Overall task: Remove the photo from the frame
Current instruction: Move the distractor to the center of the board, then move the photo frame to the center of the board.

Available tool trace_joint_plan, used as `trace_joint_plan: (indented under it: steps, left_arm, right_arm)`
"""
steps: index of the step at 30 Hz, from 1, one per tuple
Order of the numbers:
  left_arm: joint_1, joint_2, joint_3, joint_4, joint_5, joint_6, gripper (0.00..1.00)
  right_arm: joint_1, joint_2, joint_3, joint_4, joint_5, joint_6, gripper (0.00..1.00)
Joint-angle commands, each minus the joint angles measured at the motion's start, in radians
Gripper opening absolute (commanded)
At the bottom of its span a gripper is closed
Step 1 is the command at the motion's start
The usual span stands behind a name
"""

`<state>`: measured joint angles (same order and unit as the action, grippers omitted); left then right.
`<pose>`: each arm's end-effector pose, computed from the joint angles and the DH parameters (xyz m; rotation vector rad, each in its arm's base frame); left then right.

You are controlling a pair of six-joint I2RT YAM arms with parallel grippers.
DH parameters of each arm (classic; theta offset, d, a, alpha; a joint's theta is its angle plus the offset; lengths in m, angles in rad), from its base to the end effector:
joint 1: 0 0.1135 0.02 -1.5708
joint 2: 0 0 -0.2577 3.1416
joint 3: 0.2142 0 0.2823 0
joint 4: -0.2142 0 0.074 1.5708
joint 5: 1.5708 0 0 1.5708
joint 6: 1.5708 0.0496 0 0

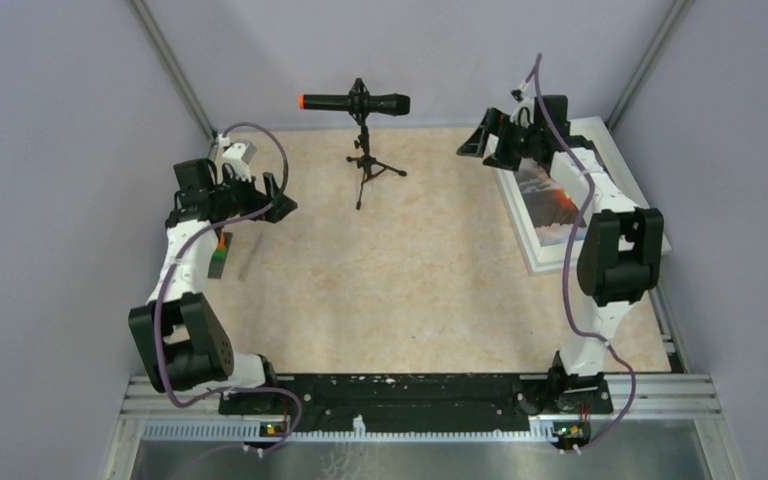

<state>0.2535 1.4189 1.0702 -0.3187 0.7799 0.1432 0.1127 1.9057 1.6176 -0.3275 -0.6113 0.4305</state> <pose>0.3442 0.0532 0.2627 0.2945 2.0648 -0.6286 0.4736 0.0822 0.2699 -0.0066 2.2222 0.9712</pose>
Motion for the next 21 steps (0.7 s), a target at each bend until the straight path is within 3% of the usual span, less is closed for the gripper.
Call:
trace_joint_plan:
  steps: [1,11,21]
  left_arm:
    - [-0.009,-0.109,0.013,-0.057,0.002,0.133,0.99]
    - [-0.134,-0.225,-0.001,-0.220,-0.092,0.345,0.98]
    - [-0.246,-0.267,-0.054,-0.264,-0.147,0.385,0.99]
  right_arm:
    - [-0.026,-0.050,-0.104,-0.194,-0.001,0.006,0.99]
    - [-0.027,0.037,-0.125,-0.219,-0.001,0.006,0.99]
    - [-0.063,0.087,-0.051,-0.188,-0.001,0.006,0.99]
